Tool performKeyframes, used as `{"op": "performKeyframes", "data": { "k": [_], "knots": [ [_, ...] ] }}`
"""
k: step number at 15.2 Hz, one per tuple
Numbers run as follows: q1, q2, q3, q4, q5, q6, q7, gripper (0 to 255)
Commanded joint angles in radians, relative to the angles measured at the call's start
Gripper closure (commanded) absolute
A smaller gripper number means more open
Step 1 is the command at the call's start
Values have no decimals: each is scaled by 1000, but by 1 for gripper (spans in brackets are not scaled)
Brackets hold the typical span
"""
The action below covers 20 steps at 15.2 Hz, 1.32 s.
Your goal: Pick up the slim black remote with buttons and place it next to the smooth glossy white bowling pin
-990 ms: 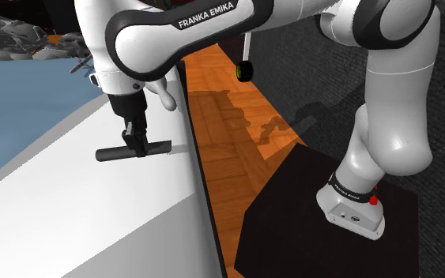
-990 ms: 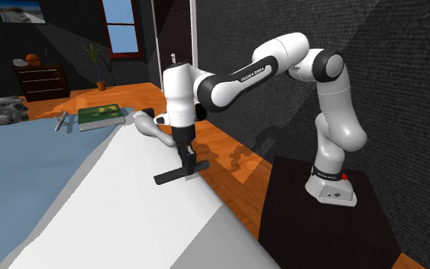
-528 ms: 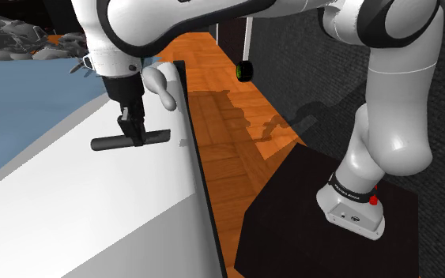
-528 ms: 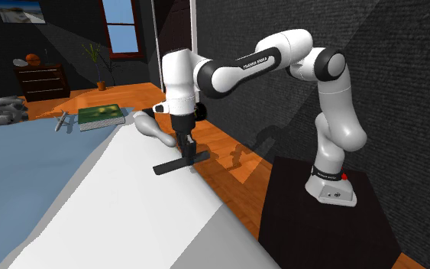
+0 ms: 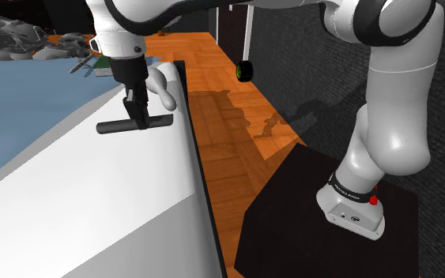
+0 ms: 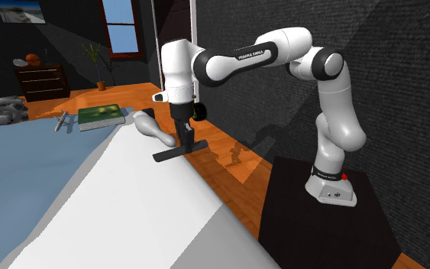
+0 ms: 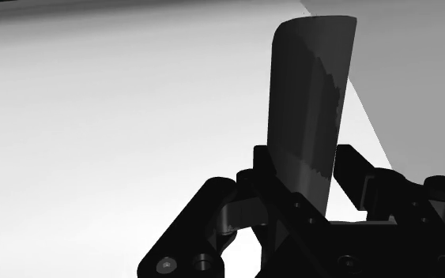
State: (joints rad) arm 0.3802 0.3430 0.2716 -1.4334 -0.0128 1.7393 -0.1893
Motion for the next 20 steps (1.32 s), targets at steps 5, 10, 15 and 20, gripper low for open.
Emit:
{"op": "performKeyframes", "data": {
  "k": [5,10,15,20],
  "knots": [
    [-87,-6,-41,-1,11,-11,-128,255],
    [-154,20,-75,42,14,-33,-230,255],
    [-218,74,-107,126,12,-68,-327,255],
    [-279,159,-136,260,9,-123,-419,255]
  ]
}}
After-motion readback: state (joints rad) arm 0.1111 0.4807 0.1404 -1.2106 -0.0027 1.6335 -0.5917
